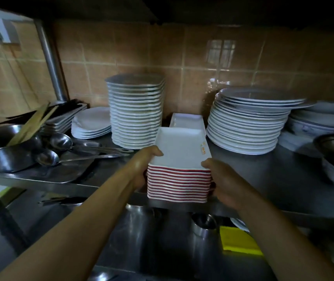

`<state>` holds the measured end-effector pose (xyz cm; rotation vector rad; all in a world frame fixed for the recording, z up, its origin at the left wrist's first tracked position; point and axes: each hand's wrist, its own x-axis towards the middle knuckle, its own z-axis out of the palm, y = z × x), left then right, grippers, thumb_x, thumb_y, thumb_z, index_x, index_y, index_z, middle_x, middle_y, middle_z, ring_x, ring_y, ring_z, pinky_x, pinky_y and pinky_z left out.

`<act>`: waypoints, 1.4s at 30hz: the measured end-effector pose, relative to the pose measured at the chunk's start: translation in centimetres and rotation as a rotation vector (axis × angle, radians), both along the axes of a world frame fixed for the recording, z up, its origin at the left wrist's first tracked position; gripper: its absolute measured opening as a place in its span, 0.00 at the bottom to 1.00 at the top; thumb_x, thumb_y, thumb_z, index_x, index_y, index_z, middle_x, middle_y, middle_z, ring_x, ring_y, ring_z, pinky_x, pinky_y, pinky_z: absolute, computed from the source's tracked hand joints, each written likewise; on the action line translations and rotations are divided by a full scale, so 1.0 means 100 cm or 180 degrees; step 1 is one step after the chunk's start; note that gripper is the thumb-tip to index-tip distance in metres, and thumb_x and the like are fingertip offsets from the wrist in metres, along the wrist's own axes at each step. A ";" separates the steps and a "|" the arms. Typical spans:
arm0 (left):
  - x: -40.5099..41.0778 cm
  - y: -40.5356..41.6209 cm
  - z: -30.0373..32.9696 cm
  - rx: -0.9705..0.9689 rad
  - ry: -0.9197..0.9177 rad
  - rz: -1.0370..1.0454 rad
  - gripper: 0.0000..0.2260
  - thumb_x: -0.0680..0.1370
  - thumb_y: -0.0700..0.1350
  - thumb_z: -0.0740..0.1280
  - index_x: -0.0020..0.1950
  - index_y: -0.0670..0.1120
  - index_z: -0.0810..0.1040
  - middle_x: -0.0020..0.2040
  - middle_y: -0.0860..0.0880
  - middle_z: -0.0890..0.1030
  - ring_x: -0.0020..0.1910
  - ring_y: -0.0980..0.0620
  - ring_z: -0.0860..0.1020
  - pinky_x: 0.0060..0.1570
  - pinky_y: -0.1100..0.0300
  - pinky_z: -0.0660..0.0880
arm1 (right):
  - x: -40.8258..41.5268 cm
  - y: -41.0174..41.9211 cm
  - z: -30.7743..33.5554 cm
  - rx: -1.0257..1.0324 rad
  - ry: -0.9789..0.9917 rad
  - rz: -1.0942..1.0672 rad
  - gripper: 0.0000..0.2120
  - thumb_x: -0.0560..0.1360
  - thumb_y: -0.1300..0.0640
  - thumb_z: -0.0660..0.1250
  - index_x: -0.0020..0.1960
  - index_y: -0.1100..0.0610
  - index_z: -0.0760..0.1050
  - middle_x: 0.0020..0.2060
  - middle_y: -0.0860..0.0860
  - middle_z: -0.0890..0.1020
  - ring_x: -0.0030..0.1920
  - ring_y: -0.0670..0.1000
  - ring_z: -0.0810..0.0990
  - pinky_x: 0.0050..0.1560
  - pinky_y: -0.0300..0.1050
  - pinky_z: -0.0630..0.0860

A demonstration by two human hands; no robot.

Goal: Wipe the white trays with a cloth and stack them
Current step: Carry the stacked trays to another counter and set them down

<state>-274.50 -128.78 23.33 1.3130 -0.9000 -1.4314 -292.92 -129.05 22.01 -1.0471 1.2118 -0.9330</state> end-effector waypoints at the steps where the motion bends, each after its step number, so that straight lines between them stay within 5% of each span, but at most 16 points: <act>1: 0.002 0.000 0.001 -0.0009 0.0025 -0.0045 0.08 0.75 0.41 0.60 0.50 0.42 0.77 0.39 0.43 0.82 0.38 0.45 0.80 0.42 0.55 0.77 | 0.001 0.002 -0.001 0.0033 -0.0004 -0.0060 0.12 0.79 0.55 0.57 0.58 0.58 0.73 0.42 0.54 0.79 0.41 0.53 0.77 0.38 0.45 0.71; 5: 0.006 0.007 -0.002 0.0063 0.0310 -0.0227 0.15 0.77 0.48 0.61 0.60 0.43 0.76 0.54 0.38 0.81 0.54 0.38 0.78 0.60 0.44 0.73 | -0.006 0.003 -0.003 -0.0006 -0.0422 -0.0155 0.20 0.77 0.42 0.58 0.57 0.55 0.77 0.47 0.55 0.82 0.47 0.54 0.80 0.42 0.48 0.75; 12: -0.003 0.014 -0.018 -0.0219 0.0570 -0.0244 0.11 0.78 0.54 0.60 0.48 0.49 0.77 0.34 0.48 0.84 0.30 0.50 0.82 0.35 0.57 0.79 | 0.000 -0.006 -0.002 0.0311 -0.0958 -0.0002 0.26 0.75 0.37 0.59 0.61 0.55 0.78 0.55 0.57 0.82 0.57 0.58 0.80 0.59 0.55 0.75; 17: -0.005 0.016 -0.021 -0.0216 0.0507 -0.0004 0.08 0.76 0.47 0.62 0.45 0.46 0.78 0.34 0.46 0.83 0.35 0.46 0.80 0.42 0.54 0.76 | 0.004 -0.012 -0.012 0.0161 -0.1166 -0.0007 0.21 0.76 0.44 0.61 0.62 0.56 0.76 0.52 0.56 0.84 0.53 0.57 0.82 0.51 0.52 0.78; 21: -0.008 0.015 -0.023 -0.0188 0.0519 0.0157 0.09 0.74 0.47 0.61 0.44 0.45 0.79 0.34 0.45 0.83 0.36 0.45 0.79 0.41 0.55 0.75 | 0.007 -0.018 -0.022 0.0126 -0.1335 -0.0143 0.12 0.75 0.51 0.63 0.54 0.55 0.78 0.38 0.52 0.85 0.38 0.51 0.84 0.37 0.44 0.78; 26: -0.008 0.010 -0.026 -0.0144 0.0625 0.0193 0.09 0.73 0.46 0.60 0.40 0.44 0.78 0.28 0.46 0.81 0.24 0.49 0.79 0.24 0.62 0.74 | 0.010 -0.021 -0.027 0.0058 -0.1525 -0.0289 0.08 0.74 0.55 0.62 0.49 0.57 0.77 0.31 0.51 0.84 0.29 0.50 0.83 0.27 0.40 0.77; 34: -0.003 0.013 -0.010 -0.0158 0.0762 0.0019 0.10 0.74 0.45 0.59 0.39 0.43 0.77 0.26 0.46 0.80 0.21 0.50 0.78 0.20 0.62 0.74 | 0.013 -0.010 -0.016 -0.0145 -0.1543 -0.0272 0.09 0.74 0.56 0.61 0.44 0.57 0.79 0.31 0.52 0.84 0.30 0.51 0.83 0.28 0.41 0.78; 39: 0.000 0.009 0.021 -0.0375 0.0838 -0.0177 0.10 0.75 0.43 0.57 0.40 0.42 0.76 0.25 0.46 0.80 0.21 0.50 0.78 0.18 0.61 0.73 | 0.015 -0.006 0.015 -0.0504 -0.1502 0.0038 0.15 0.73 0.55 0.57 0.54 0.57 0.78 0.41 0.54 0.84 0.43 0.55 0.83 0.45 0.50 0.79; 42: -0.001 -0.001 0.038 -0.0495 0.0802 -0.0302 0.09 0.74 0.43 0.58 0.41 0.43 0.77 0.26 0.47 0.81 0.22 0.50 0.79 0.19 0.61 0.74 | 0.014 -0.011 0.037 -0.0640 -0.1459 0.0044 0.15 0.74 0.56 0.56 0.56 0.57 0.76 0.42 0.55 0.84 0.41 0.54 0.84 0.41 0.49 0.82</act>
